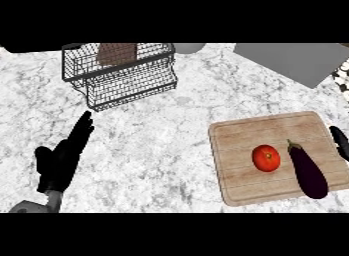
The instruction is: Pick the eggplant from the cutting board and place it in the tiered basket
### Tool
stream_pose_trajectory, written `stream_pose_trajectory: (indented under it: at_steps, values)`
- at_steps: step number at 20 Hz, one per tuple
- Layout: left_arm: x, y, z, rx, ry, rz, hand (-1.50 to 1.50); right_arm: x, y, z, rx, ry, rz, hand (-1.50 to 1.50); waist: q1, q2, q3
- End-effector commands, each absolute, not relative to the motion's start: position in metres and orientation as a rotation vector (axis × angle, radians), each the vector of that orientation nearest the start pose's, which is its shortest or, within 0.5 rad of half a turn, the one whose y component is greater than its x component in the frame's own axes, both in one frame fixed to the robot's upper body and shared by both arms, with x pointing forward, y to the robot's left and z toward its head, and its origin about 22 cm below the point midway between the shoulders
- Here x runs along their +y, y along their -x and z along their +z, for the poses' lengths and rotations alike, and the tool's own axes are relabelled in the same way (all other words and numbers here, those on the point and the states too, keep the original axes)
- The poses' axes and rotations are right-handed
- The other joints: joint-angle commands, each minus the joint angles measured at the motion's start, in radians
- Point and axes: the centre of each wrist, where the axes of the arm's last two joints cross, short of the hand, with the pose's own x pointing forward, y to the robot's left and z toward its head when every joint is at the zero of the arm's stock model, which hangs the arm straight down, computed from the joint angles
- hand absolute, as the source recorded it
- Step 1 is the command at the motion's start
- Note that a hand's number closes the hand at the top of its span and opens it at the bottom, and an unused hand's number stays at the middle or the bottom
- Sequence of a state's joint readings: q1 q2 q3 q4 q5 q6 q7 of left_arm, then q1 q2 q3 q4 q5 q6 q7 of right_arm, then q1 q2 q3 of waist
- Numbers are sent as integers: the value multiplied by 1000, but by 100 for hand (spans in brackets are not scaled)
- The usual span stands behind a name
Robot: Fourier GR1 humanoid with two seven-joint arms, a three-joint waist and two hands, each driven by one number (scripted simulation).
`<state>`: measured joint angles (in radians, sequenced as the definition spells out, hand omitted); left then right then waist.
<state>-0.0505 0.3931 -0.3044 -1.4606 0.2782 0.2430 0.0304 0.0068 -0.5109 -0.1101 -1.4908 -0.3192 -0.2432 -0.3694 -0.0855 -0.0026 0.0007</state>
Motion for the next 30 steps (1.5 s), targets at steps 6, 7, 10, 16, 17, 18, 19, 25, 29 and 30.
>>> stream_pose_trajectory:
  at_steps: [6, 7, 10, 16, 17, 18, 19, 25, 29, 30]
  values:
    - [234, -265, 17, -1384, 79, -123, 0, -407, -126, 7, -1909, 653, 209, -150, 54, -2, -1]
    - [221, -272, 20, -1398, 81, -106, 0, -393, -123, 17, -1858, 674, 269, -150, 46, -2, -3]
    - [239, -272, 27, -1405, 75, -112, 0, -407, -105, 36, -1684, 827, 422, -150, 52, -2, -6]
    - [233, -273, 26, -1399, 89, -137, 0, -403, -87, 74, -1427, 1175, 549, -150, 63, 7, -12]
    - [227, -272, 19, -1386, 87, -122, 0, -396, -80, 78, -1387, 1181, 578, -150, 53, 8, -12]
    - [230, -272, 23, -1376, 102, -144, 0, -389, -79, 81, -1335, 1197, 568, -150, 65, 10, -12]
    - [230, -273, 25, -1393, 86, -132, 0, -382, -75, 89, -1299, 1208, 576, -150, 65, 8, -11]
    - [219, -278, 30, -1418, 105, -159, 0, -317, -84, 120, -1161, 1161, 555, -150, 104, 14, -7]
    - [222, -276, 26, -1410, 124, -185, 0, -287, -100, 118, -1062, 1185, 550, -150, 120, 13, -5]
    - [214, -290, 25, -1401, 104, -180, 0, -286, -111, 123, -1037, 1214, 556, -150, 114, 17, -4]
